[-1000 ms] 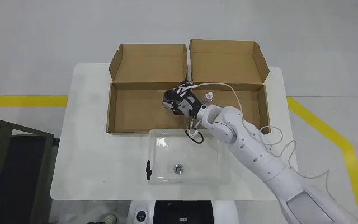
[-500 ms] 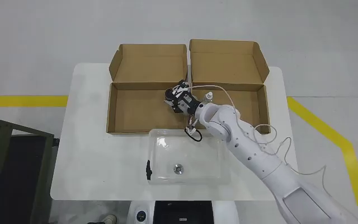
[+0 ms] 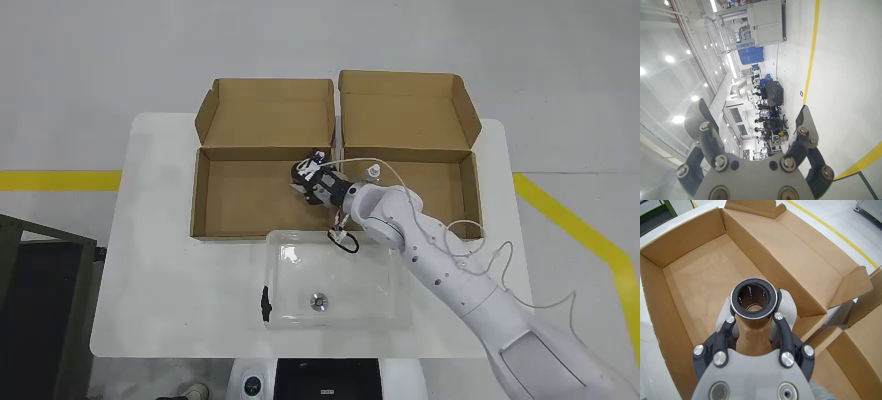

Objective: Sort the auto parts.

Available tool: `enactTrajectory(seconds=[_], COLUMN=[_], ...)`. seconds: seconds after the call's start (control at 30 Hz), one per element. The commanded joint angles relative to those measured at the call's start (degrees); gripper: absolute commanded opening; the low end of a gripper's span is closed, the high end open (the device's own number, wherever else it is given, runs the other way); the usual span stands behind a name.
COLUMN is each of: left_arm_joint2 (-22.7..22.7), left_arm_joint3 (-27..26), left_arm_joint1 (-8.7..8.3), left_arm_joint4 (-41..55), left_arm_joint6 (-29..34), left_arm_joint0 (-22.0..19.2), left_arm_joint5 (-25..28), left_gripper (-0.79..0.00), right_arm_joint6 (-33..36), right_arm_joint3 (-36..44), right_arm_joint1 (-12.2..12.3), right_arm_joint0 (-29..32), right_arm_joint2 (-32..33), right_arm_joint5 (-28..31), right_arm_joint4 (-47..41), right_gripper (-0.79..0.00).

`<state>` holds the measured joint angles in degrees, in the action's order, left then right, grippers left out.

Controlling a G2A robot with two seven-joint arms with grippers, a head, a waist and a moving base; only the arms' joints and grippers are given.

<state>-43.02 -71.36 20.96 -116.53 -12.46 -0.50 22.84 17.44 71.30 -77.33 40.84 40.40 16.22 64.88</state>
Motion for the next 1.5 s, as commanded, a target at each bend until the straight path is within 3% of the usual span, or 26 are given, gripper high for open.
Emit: enactTrajectory(seconds=[0.0, 0.03, 0.1, 0.17, 0.33, 0.47, 0.77, 0.97, 1.47], left_arm_joint2=[0.00, 0.00, 0.00, 0.00, 0.00, 0.00, 0.00, 0.00, 0.00], left_arm_joint3=[0.00, 0.00, 0.00, 0.00, 0.00, 0.00, 0.00, 0.00, 0.00], left_arm_joint1=[0.00, 0.00, 0.00, 0.00, 0.00, 0.00, 0.00, 0.00, 0.00], left_arm_joint4=[0.00, 0.00, 0.00, 0.00, 0.00, 0.00, 0.00, 0.00, 0.00], left_arm_joint6=[0.00, 0.00, 0.00, 0.00, 0.00, 0.00, 0.00, 0.00, 0.00], left_arm_joint0=[0.00, 0.00, 0.00, 0.00, 0.00, 0.00, 0.00, 0.00, 0.00], left_arm_joint5=[0.00, 0.00, 0.00, 0.00, 0.00, 0.00, 0.00, 0.00, 0.00], left_gripper=[0.000, 0.000, 0.000, 0.000, 0.000, 0.000, 0.000, 0.000, 0.000], right_arm_joint6=[0.04, 0.11, 0.22, 0.20, -0.36, -0.17, 3.30, 5.54, 13.31], right_arm_joint3=[-0.15, -0.23, -0.24, -0.25, 1.88, 5.21, 16.97, 26.91, 43.30], right_arm_joint1=[-0.15, -0.21, -0.35, -0.44, -0.47, -0.10, 1.90, 3.69, 7.12], right_arm_joint0=[0.03, 0.07, 0.17, 0.29, 1.19, 2.86, 9.33, 15.24, 28.32], right_arm_joint2=[0.15, 0.24, 0.42, 0.69, 2.24, 4.00, 9.68, 14.15, 20.23], right_arm_joint5=[0.14, 0.08, 0.12, 0.20, 0.54, 1.44, 5.15, 10.02, 23.89], right_arm_joint4=[0.18, 0.30, 0.37, 0.50, -0.55, -1.31, -1.32, -0.07, -0.63], right_gripper=[-0.354, -0.222, -0.126, -0.086, -0.074, -0.114, -0.142, -0.083, -0.089])
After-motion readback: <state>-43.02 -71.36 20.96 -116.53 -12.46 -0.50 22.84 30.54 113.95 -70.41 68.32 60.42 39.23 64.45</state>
